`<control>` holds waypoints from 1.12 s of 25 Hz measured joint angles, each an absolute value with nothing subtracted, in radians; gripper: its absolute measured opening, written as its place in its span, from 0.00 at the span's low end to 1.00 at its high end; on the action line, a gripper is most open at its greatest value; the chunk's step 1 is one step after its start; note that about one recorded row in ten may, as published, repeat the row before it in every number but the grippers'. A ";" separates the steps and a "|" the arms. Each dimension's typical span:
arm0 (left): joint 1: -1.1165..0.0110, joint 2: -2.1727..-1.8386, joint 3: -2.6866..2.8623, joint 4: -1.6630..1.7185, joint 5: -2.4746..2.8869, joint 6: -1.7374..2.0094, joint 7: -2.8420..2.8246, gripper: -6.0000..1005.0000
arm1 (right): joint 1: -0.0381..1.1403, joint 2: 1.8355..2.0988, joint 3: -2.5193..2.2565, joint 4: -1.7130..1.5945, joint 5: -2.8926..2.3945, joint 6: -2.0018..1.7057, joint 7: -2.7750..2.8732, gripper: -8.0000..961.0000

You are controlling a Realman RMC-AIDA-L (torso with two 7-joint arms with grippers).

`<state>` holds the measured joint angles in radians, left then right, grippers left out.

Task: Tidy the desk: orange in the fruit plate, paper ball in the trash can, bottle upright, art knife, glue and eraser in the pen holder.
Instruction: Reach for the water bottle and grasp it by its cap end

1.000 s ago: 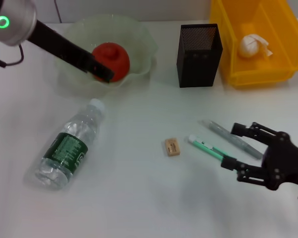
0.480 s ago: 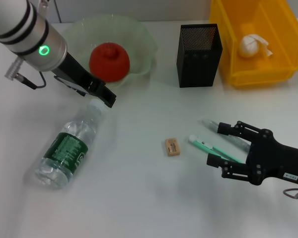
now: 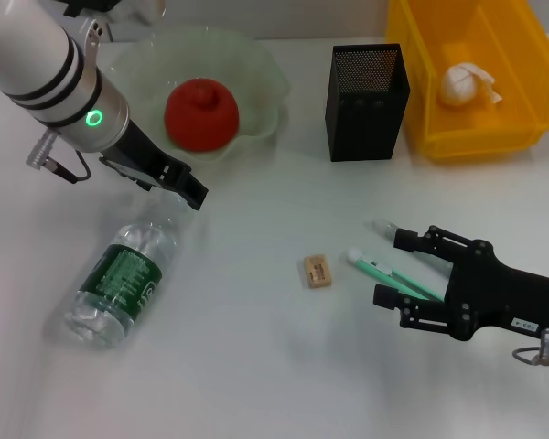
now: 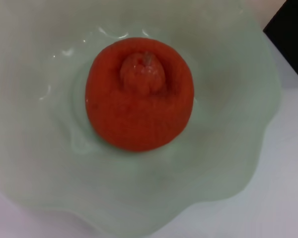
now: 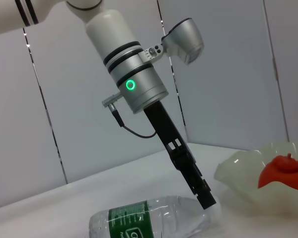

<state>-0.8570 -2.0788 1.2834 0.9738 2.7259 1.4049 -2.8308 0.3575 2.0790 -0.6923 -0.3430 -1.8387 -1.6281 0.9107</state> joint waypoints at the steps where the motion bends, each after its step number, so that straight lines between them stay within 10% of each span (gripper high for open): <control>1: -0.858 -2.079 1.287 0.967 2.726 1.396 -2.831 0.79 | 0.359 2.079 -0.692 -0.340 -1.839 -1.627 0.908 0.88; 19: -0.859 -2.079 1.336 0.909 2.723 1.339 -2.832 0.79 | 0.374 2.080 -0.692 -0.322 -1.839 -1.598 0.899 0.88; 28: -0.854 -2.080 1.353 0.897 2.716 1.317 -2.824 0.48 | 0.375 2.082 -0.688 -0.322 -1.835 -1.586 0.900 0.88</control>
